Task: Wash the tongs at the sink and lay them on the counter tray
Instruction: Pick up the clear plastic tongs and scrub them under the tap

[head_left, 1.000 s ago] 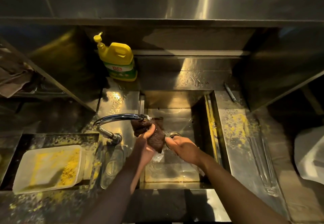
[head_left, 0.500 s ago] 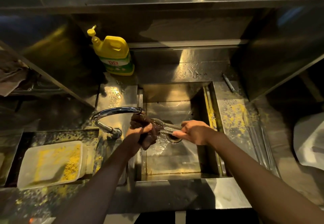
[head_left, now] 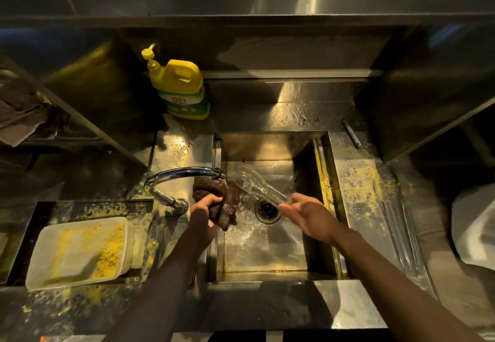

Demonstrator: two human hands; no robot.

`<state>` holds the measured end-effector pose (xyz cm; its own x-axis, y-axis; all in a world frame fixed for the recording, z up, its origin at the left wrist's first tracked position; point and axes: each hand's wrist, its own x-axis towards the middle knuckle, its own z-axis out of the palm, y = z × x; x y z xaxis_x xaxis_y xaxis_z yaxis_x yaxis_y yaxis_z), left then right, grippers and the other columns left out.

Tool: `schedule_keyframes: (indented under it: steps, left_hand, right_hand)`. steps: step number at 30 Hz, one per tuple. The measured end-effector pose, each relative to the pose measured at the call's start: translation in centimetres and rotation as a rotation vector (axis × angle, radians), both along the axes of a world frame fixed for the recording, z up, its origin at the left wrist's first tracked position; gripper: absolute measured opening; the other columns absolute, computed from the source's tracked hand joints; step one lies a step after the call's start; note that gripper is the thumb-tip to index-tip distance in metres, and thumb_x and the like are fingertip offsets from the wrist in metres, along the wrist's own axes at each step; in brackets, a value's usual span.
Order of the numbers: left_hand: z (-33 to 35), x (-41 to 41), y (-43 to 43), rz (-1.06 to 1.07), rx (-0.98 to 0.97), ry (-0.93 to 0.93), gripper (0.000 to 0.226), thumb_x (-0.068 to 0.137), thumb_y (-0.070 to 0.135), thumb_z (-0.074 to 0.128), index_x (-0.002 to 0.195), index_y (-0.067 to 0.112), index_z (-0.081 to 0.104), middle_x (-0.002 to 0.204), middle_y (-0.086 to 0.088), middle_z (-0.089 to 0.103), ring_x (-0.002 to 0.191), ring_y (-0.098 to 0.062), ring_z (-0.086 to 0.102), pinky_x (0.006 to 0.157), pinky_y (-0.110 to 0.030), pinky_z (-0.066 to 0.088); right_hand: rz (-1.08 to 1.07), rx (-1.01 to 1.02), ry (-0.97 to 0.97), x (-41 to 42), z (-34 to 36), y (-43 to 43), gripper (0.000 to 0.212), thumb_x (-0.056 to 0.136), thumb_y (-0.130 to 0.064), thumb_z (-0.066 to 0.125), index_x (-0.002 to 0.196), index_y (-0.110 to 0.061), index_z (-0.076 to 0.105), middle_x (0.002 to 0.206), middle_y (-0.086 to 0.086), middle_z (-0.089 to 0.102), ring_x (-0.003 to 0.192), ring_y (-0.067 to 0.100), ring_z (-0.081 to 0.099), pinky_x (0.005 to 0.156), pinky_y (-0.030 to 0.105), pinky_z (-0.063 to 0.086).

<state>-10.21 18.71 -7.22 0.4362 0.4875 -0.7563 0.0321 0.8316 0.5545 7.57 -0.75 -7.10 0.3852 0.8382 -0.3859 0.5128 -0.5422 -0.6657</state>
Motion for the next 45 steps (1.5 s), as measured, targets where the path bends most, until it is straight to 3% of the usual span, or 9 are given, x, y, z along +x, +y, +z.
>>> schedule_keyframes:
  steps: [7,11,17,19,23,28,31,38,45]
  left_hand:
    - [-1.0,1.8,-1.6,0.006,-0.120,-0.118,0.016,0.092,0.016,0.058,0.095,0.002,0.064,0.082,-0.014,0.074,0.074,-0.026,0.071,0.081,-0.042,0.051]
    - [-1.9,1.4,-1.1,-0.257,0.106,0.088,0.081,0.056,0.055,0.087,0.121,0.013,0.064,0.110,0.000,0.070,0.105,-0.017,0.065,0.091,-0.033,0.051]
    - [-1.8,3.7,-1.9,0.002,-0.064,0.056,0.065,0.069,0.038,0.082,0.123,0.008,0.063,0.120,-0.014,0.069,0.107,-0.033,0.067,0.082,-0.041,0.058]
    - [-2.0,3.4,-1.1,-0.171,0.092,0.090,0.074,0.066,0.041,0.084,0.127,0.008,0.058,0.119,-0.008,0.069,0.107,-0.029,0.068,0.088,-0.044,0.057]
    - [-1.6,2.7,-0.3,-0.218,0.455,0.073,0.033,0.078,-0.009,0.072,0.104,0.008,0.063,0.095,-0.006,0.073,0.081,-0.019,0.072,0.077,-0.040,0.058]
    - [-2.0,2.7,-1.2,-0.046,0.041,0.060,0.043,0.071,0.028,0.085,0.104,0.005,0.070,0.103,-0.015,0.074,0.093,-0.030,0.072,0.084,-0.046,0.058]
    - [-2.5,1.9,-1.2,-0.129,0.177,0.109,0.066,0.056,0.044,0.087,0.108,0.007,0.070,0.111,-0.012,0.073,0.108,-0.031,0.066,0.095,-0.048,0.051]
    - [-3.9,0.6,-0.2,-0.424,0.622,0.215,0.027,0.080,0.008,0.077,0.100,0.021,0.066,0.106,-0.008,0.072,0.103,-0.024,0.067,0.098,-0.044,0.049]
    - [-4.0,0.7,-1.6,-0.150,0.358,0.234,0.038,0.078,0.001,0.077,0.114,0.007,0.065,0.098,-0.009,0.070,0.086,-0.022,0.067,0.072,-0.028,0.053]
  right_hand:
    - [0.006,-0.036,0.173,-6.6,-1.7,3.2,0.071,0.099,-0.066,0.032,0.077,-0.011,0.070,0.088,-0.006,0.056,0.080,-0.001,0.052,0.084,0.030,0.046]
    - [-0.032,0.015,0.235,-6.8,-1.8,2.3,0.065,0.098,-0.069,0.033,0.078,-0.016,0.066,0.085,0.008,0.056,0.079,0.017,0.058,0.082,0.043,0.052]
    - [0.027,0.020,0.124,-4.5,-0.4,3.3,0.062,0.100,-0.063,0.037,0.069,-0.018,0.066,0.086,0.002,0.056,0.075,0.016,0.056,0.075,0.040,0.049]
    - [0.047,-0.007,0.122,-3.3,0.2,2.9,0.063,0.100,-0.063,0.037,0.075,-0.014,0.068,0.089,0.005,0.058,0.079,0.019,0.059,0.075,0.040,0.050]
    - [0.181,-0.101,-0.022,-0.1,1.5,2.3,0.071,0.095,-0.071,0.030,0.083,-0.018,0.075,0.094,-0.002,0.061,0.079,0.014,0.061,0.074,0.036,0.052]
    - [0.021,-0.018,0.120,-3.4,0.3,2.7,0.067,0.096,-0.070,0.037,0.074,-0.015,0.069,0.086,0.004,0.059,0.074,0.017,0.060,0.073,0.041,0.052]
    - [0.033,-0.014,0.113,-4.5,-0.5,2.2,0.069,0.096,-0.071,0.032,0.072,-0.015,0.064,0.079,0.004,0.055,0.071,0.012,0.054,0.073,0.038,0.049]
    - [0.160,-0.179,-0.083,-0.8,0.0,-0.7,0.072,0.081,-0.085,0.020,0.075,-0.027,0.062,0.087,-0.001,0.062,0.082,0.012,0.061,0.080,0.038,0.054]
    - [-0.043,-0.099,-0.166,0.7,-0.8,-3.0,0.071,0.089,-0.077,0.025,0.068,-0.020,0.063,0.085,-0.003,0.053,0.072,0.012,0.054,0.071,0.036,0.048]
